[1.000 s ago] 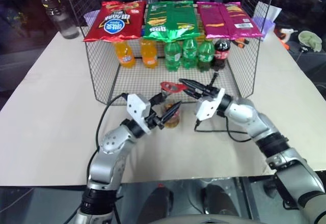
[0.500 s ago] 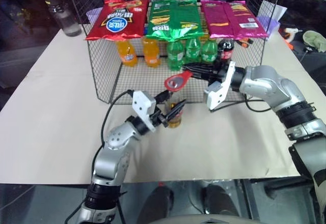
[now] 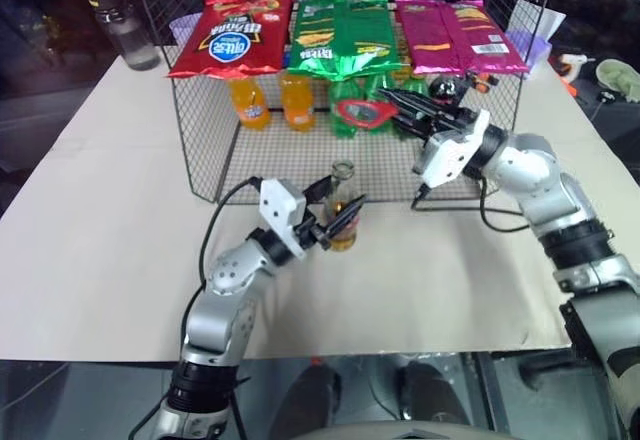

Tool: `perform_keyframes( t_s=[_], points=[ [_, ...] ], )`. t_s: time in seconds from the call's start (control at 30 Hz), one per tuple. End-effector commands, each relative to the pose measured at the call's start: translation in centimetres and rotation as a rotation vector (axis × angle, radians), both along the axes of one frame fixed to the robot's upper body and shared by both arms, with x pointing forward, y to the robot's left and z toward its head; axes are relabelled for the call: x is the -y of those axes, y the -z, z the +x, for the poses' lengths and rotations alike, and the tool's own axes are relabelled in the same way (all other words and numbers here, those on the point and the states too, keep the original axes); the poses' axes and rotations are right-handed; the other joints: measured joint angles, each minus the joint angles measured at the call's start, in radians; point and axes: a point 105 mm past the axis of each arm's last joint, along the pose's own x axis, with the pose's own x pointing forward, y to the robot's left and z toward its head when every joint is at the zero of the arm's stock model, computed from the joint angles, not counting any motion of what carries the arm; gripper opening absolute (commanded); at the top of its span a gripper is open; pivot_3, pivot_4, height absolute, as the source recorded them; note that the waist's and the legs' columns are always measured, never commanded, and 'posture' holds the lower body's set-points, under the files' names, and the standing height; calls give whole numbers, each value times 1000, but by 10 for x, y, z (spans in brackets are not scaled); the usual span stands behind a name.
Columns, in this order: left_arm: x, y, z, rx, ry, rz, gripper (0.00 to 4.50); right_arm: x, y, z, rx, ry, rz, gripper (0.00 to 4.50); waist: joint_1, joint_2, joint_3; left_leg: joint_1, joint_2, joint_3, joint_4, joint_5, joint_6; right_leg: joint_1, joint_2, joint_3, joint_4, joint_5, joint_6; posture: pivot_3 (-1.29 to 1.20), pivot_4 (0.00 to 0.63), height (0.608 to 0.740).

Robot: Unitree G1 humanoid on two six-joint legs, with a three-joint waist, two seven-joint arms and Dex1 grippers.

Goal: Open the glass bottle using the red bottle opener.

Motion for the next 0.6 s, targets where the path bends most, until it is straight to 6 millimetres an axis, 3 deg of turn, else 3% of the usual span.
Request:
perform_keyframes(
  t_s=[0.03, 0.17, 0.33, 0.4, 0.47, 0.5, 0.6],
  points=[
    [0, -1, 0, 10, -1, 6, 2279, 10, 9, -4, -210, -7, 115, 0, 1, 0, 0, 0, 0, 0, 0, 0, 0, 0, 0, 0, 0, 0, 0, 0, 150, 740],
    [-1, -3, 0, 28, -12, 7, 2279, 17, 45, -9, -481, 9, 153, 0, 3, 0, 0, -1, 0, -1, 0, 0, 0, 0, 0, -1, -1, 0, 0, 0, 150, 740],
    [-3, -6, 2, 50, -31, 10, 2279, 20, 58, -14, -553, 42, 171, 0, -1, 1, 1, -1, 0, -1, 0, 0, 0, -2, 0, 0, 0, 0, 0, 0, 150, 740],
    [-3, -6, 2, 55, -32, 8, 3256, 19, 59, -13, -559, 51, 177, 0, 0, 1, 1, -1, 1, -1, 0, 0, 0, -2, 1, 0, 0, 0, 0, 0, 150, 740],
    [-3, -6, 2, 56, -29, 5, 3673, 20, 61, -13, -560, 60, 173, 0, 1, 1, 1, -2, 1, -1, 0, 0, 0, -2, 1, -1, 0, 0, 0, 0, 150, 740],
    [-2, -6, 2, 55, -25, 4, 4316, 21, 62, -12, -559, 66, 171, 0, 1, 1, 1, -2, 1, -1, 0, 0, 0, -2, 0, -1, 0, 0, 0, 0, 150, 740],
    [-1, -5, 0, 49, -16, 7, 4422, 22, 62, -11, -558, 75, 174, 0, 1, 1, 1, -3, 0, -1, 0, 0, 0, -3, 0, -1, 0, 0, 0, 0, 150, 740]
  ],
)
